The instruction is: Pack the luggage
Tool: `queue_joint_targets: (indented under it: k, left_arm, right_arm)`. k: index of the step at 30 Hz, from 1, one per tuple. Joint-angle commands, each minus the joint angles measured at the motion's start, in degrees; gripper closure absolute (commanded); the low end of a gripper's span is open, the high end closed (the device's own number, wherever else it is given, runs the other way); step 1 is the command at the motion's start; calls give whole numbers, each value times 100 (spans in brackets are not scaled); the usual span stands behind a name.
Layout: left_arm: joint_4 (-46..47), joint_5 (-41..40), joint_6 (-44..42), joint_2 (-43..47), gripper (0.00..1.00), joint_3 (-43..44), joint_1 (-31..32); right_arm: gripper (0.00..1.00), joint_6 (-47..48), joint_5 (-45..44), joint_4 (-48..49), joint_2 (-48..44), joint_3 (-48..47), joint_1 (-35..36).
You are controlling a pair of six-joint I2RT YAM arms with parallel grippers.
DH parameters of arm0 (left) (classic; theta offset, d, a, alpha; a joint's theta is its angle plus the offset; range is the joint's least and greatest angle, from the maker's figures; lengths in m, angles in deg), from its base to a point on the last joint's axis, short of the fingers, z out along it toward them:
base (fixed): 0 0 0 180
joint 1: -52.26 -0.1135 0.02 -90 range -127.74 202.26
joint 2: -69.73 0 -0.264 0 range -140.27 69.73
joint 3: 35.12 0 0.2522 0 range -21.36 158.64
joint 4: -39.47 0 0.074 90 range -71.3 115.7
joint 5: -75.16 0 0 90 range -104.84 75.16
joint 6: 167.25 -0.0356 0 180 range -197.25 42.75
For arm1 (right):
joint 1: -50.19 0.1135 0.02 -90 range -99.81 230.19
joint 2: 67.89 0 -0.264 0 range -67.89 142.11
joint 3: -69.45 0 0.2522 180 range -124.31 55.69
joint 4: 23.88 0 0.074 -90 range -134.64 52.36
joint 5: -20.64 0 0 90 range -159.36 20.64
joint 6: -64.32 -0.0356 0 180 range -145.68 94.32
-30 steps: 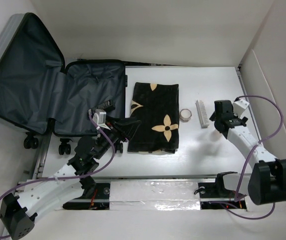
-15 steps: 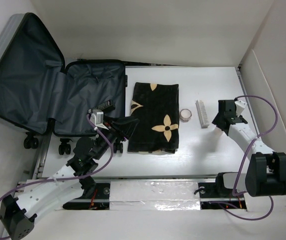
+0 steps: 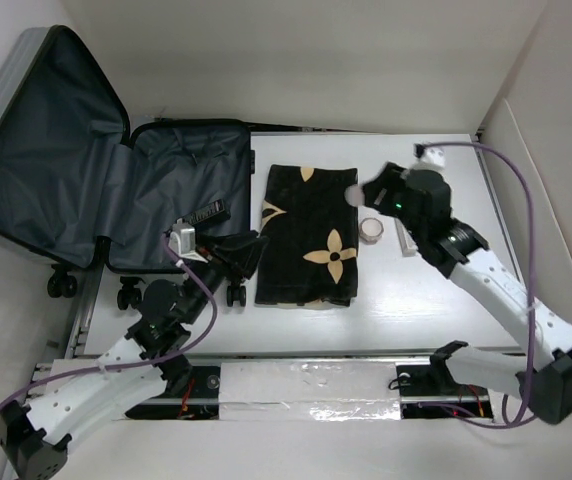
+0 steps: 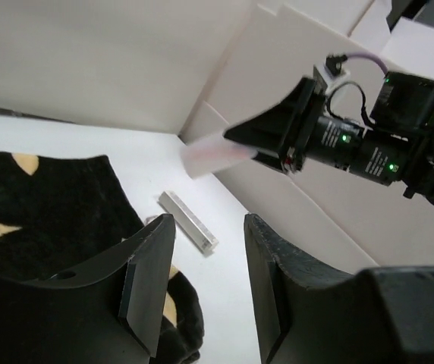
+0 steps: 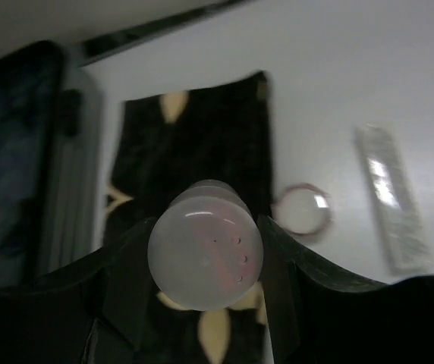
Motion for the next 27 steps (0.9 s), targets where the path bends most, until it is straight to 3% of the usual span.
queue_joint_targets:
  k: [1, 2, 6, 9, 10, 11, 12, 13, 14, 16, 19, 20, 22, 23, 24, 26, 27]
  left_arm:
    - [17, -544, -175, 445, 61, -100, -25]
    - [-37, -703, -149, 698, 60, -170, -25]
    - [-274, -1337, -96, 1446, 57, -363, 28]
    - [-292, -1749, -105, 2009, 55, -556, 98]
    - [-370, -1933, -105, 2124, 55, -592, 98]
    - [-380, -1996, -122, 2290, 55, -610, 98]
    - [-380, -2040, -140, 2344, 54, -636, 159]
    - [-371, -2101, -175, 2371, 54, -645, 159]
    - [-362, -2119, -193, 2362, 54, -654, 159]
    - [-371, -2120, -210, 2257, 53, -619, 159]
    - [-337, -2006, -228, 1976, 53, -522, 159]
    - [-275, -1971, -254, 1845, 52, -530, 159]
    - [-196, -1909, -255, 1695, 52, -531, 159]
    - [-195, -1874, -237, 1581, 52, -522, 159]
    - [-178, -1821, -228, 1528, 52, -496, 159]
    - [-38, -1689, -219, 1413, 52, -504, 159]
    - [6, -1654, -219, 1369, 52, -539, 159]
  right_arm:
    - [64, -32, 901, 1139, 807, -875, 924]
    - [63, -32, 1067, 1619, 1314, -1242, 1300]
    - [64, -260, 2121, 2316, 2799, -2479, 1654]
    - [63, -489, 2605, 2520, 4046, -3370, 1944]
    - [61, -515, 2728, 2468, 4375, -4112, 1998]
    - [55, -576, 2938, 2363, 4700, -4503, 1999]
    - [23, -586, 3062, 2136, 4999, -4881, 2068]
    - [9, -577, 3133, 2012, 5454, -5215, 2069]
    - [2, -603, 3169, 1880, 5590, -5645, 2069]
    - [0, -630, 3265, 2045, 5626, -5589, 1938]
    - [0, -621, 3187, 2440, 4995, -4510, 1604]
    - [2, -543, 3030, 2528, 4506, -4132, 1368]
    - [18, -437, 2836, 2748, 3950, -2902, 1104]
    - [30, -271, 2531, 2757, 3669, -2507, 954]
    - [57, -165, 2301, 2714, 3135, -1798, 683]
    - [79, 178, 1170, 2224, 2649, -1240, 409]
    - [85, 283, 730, 1717, 2316, -1020, 173]
